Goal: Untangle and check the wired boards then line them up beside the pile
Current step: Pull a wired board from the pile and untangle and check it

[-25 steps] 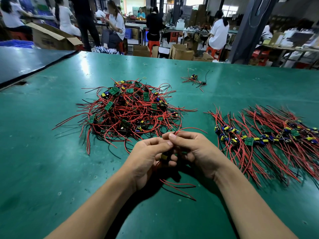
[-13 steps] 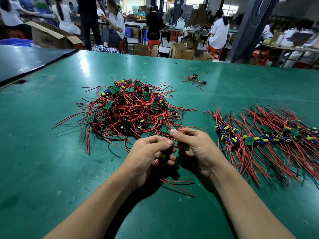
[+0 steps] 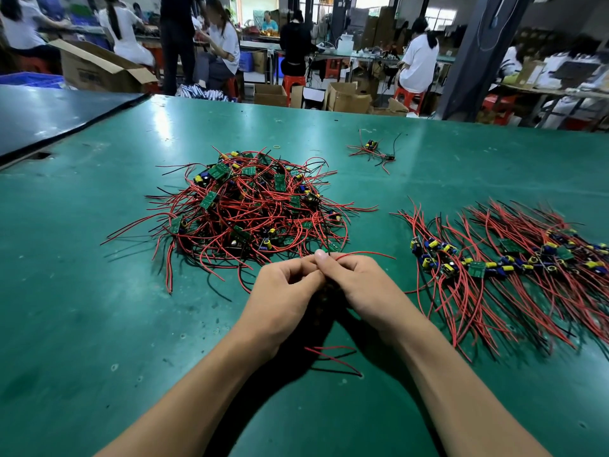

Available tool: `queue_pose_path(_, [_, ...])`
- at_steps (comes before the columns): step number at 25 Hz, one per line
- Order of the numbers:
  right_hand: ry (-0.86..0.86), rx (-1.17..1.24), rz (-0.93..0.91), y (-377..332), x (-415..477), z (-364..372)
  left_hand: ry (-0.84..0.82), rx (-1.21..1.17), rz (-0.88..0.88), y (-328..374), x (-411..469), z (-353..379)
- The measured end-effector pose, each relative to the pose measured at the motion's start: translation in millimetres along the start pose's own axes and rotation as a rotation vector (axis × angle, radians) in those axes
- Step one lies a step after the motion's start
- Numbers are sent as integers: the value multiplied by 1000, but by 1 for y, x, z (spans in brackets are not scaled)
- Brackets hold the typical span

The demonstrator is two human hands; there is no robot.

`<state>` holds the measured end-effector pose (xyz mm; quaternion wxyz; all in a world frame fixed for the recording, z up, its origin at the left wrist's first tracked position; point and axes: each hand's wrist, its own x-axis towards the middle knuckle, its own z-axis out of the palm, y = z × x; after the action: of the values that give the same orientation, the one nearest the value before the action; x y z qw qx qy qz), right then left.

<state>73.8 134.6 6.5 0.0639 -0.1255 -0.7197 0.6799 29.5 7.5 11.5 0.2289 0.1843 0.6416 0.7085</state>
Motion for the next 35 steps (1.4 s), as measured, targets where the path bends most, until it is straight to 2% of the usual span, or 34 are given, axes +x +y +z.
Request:
queue_pose_path(2, [-9,20,20,-1,0,-4,-6,32,2,-1,0,-1])
queue_pose_path(6, [16,118,9,-2,-3,-13,-87,-101,-139,5,2,-5])
queue_pose_path(12, [344,272,-170,3,8,-13,-168,-192,-195,6,1,-4])
queue_pose_path(15, [425,196,-254,3,8,-14,-183,-197,-203,6,0,-4])
queue_pose_path(18, [371,127,-136,4,9,-12,-194,-239,-251,7,-1,-5])
queue_pose_path(22, [261,245,54,1,9,-11,-233,-181,-248,8,-2,-4])
queue_pose_path(25, [180,348,56,-1,8,-12,-176,-138,-212,6,-1,-3])
queue_pose_path(28, [-50,446,31,-4,2,-16,-140,-190,-233,5,1,-7])
queue_pose_path(30, [-177,476,38,-4,-3,-17,-174,-238,-250,7,2,-10])
queue_pose_path(32, [-182,473,34,-2,-3,-16,-225,-269,-263,8,2,-12])
queue_pose_path(35, [-39,450,-46,-1,2,-11,-259,-311,-281,8,3,-13])
